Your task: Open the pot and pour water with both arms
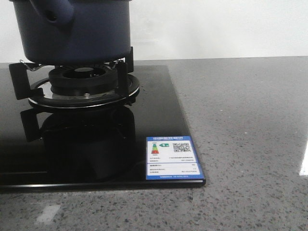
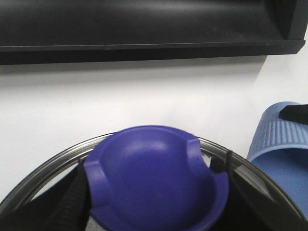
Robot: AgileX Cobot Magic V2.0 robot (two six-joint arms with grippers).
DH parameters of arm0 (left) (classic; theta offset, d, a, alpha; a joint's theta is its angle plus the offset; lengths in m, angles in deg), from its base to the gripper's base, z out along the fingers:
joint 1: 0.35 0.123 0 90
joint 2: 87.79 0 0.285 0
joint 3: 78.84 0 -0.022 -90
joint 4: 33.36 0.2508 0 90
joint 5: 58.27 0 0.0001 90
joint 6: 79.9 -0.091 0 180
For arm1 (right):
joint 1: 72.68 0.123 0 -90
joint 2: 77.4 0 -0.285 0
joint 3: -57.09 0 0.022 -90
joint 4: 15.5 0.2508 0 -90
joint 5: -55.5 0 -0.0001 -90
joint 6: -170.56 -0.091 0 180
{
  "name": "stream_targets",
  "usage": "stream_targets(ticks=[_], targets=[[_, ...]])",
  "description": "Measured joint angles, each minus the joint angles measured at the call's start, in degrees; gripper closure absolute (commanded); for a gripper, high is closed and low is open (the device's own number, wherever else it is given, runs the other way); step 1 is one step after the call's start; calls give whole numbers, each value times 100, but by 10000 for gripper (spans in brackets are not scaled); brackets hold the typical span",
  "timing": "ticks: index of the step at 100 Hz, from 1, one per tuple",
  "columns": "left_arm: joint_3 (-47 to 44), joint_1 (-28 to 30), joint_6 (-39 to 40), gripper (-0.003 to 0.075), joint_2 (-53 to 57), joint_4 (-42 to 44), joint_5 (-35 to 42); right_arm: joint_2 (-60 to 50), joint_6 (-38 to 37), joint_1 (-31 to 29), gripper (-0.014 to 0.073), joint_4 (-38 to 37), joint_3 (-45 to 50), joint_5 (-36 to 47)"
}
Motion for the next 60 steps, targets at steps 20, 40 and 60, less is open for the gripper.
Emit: stream_targets(ticks=[20, 40, 60], targets=[[0, 0, 0, 313, 0, 0, 0, 0, -910, 0, 273, 20, 0, -80], [0, 0, 0, 313, 0, 0, 0, 0, -2515, 0, 274, 76, 0, -810], [0, 0, 0, 313, 0, 0, 0, -181, -4359, -102, 274, 193, 0, -1361]])
